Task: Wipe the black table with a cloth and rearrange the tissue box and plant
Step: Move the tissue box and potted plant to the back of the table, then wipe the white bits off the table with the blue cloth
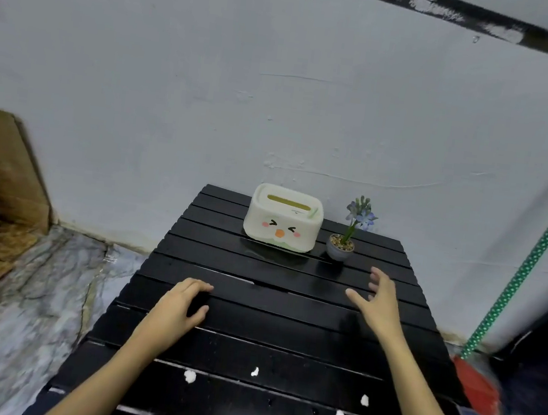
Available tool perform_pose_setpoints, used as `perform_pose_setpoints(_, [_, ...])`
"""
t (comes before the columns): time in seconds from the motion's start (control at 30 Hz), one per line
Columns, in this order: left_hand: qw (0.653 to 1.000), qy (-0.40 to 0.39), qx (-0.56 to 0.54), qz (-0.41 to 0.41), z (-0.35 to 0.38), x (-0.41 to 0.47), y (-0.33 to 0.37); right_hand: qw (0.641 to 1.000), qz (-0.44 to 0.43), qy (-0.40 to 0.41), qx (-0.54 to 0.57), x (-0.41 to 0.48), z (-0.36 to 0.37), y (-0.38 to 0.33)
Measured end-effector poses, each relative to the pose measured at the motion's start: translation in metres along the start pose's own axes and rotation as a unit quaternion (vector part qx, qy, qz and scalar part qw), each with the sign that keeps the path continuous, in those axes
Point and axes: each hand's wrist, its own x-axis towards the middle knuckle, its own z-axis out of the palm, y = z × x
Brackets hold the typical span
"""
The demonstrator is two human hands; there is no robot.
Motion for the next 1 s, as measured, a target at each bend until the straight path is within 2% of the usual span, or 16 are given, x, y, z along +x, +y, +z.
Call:
perform_pose_setpoints(0.2, [0.998, -0.014, -0.048, -0.043, -0.009, -0.003, 0.014, 0.997, -0.039, -0.043, -0.041, -0.083, -0.029, 0.009])
perform_pose_setpoints(0.3, [0.995, 0.009, -0.084, -0.056, -0.017, -0.014, 0.024, 0.992, -0.057, -0.072, -0.090, -0.115, -0.042, 0.020])
perform_pose_setpoints(0.4, [0.996, 0.030, -0.076, -0.044, -0.026, -0.040, 0.028, 0.984, -0.067, -0.089, -0.137, -0.140, -0.053, 0.035])
perform_pose_setpoints(0.47, [0.995, 0.054, -0.072, -0.042, -0.034, -0.062, 0.027, 0.981, -0.070, -0.066, -0.167, -0.153, -0.062, 0.045])
perform_pose_setpoints(0.53, [0.994, 0.074, -0.067, -0.048, -0.043, -0.086, 0.023, 0.976, -0.061, -0.006, -0.209, -0.162, -0.076, 0.056])
perform_pose_setpoints(0.63, [0.993, 0.086, -0.050, -0.062, -0.051, -0.116, 0.011, 0.957, -0.008, 0.083, -0.277, -0.174, -0.103, 0.079])
perform_pose_setpoints(0.73, [0.991, 0.096, -0.015, -0.089, -0.054, -0.134, 0.002, 0.943, 0.056, 0.084, -0.318, -0.184, -0.123, 0.105])
perform_pose_setpoints(0.83, [0.992, 0.088, 0.019, -0.093, -0.051, -0.140, -0.002, 0.958, 0.049, 0.064, -0.274, -0.187, -0.127, 0.117])
perform_pose_setpoints(1.0, [0.993, 0.067, 0.056, -0.083, -0.049, -0.138, -0.009, 0.968, 0.059, 0.113, -0.216, -0.183, -0.120, 0.110])
